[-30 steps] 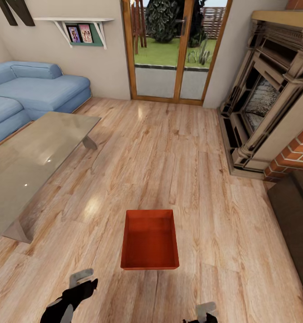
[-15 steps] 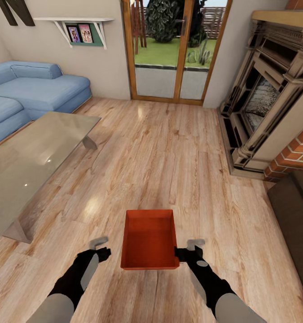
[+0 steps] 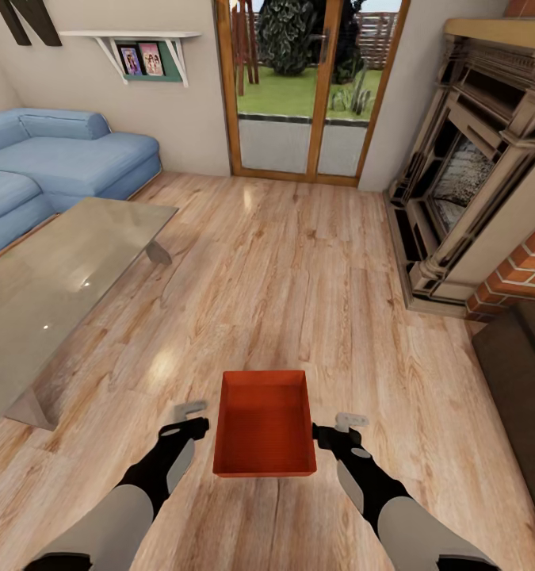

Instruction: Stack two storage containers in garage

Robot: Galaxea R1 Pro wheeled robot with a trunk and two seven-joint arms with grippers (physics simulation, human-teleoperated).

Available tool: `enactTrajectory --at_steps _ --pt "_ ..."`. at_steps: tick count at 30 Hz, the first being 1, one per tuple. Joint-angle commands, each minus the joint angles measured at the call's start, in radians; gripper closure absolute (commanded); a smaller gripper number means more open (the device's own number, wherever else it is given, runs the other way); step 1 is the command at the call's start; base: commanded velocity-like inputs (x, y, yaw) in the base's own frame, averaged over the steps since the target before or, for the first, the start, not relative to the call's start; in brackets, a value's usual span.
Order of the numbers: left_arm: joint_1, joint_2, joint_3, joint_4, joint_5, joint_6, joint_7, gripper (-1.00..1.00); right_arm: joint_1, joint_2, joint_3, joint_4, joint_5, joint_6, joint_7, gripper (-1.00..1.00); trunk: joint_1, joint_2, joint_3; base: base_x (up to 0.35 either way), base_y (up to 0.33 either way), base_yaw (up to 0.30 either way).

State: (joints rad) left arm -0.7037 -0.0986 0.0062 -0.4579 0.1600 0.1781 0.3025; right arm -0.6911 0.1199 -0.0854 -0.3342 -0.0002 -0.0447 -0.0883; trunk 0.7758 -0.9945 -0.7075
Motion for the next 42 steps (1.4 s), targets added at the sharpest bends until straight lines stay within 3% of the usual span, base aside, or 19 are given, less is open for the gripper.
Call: enactTrajectory --at_steps 1,17,25,27,31,35,40,42 --pt "0.000 -0.003 0.000 -0.003 0.007 0.004 0.005 -1.00 -0.001 0.001 -0.007 0.001 0.000 -0.003 0.001 -1.00 0.000 -0.001 -0.001 0.000 0.000 0.000" --pt "0.000 -0.010 0.001 -0.004 0.008 0.005 0.009 -1.00 -0.001 0.007 -0.006 0.001 0.003 -0.003 0.001 -1.00 0.000 -0.001 -0.001 0.000 0.000 0.000" --pt "0.000 -0.008 0.001 -0.005 0.008 0.005 0.008 -1.00 -0.001 0.005 -0.002 0.002 0.016 -0.003 0.017 -1.00 0.031 -0.057 -0.026 0.000 0.000 0.000" --pt "0.000 -0.008 0.001 -0.005 0.008 0.006 0.007 -1.00 -0.001 0.005 0.008 0.004 0.036 -0.003 0.023 -1.00 0.038 -0.071 -0.032 0.000 0.000 0.000" --pt "0.000 -0.009 0.001 -0.004 0.009 0.014 0.000 -1.00 -0.001 0.006 0.074 0.020 0.092 -0.012 0.040 -1.00 0.054 -0.099 -0.045 0.000 0.000 0.000" --pt "0.000 -0.010 0.001 -0.004 0.009 0.010 -0.004 -1.00 -0.001 0.006 0.099 0.027 0.105 -0.016 0.045 -1.00 0.069 -0.127 -0.057 0.000 0.000 0.000" --pt "0.000 -0.010 0.000 -0.005 0.009 0.012 -0.006 -1.00 -0.001 0.004 0.100 0.027 0.106 -0.017 0.045 -1.00 0.088 -0.162 -0.073 0.000 0.000 0.000" --pt "0.000 -0.023 -0.054 -0.003 0.006 0.016 -0.001 -1.00 -0.001 0.004 0.095 0.027 0.105 -0.017 0.045 -1.00 0.096 -0.176 -0.079 0.000 0.000 0.000"
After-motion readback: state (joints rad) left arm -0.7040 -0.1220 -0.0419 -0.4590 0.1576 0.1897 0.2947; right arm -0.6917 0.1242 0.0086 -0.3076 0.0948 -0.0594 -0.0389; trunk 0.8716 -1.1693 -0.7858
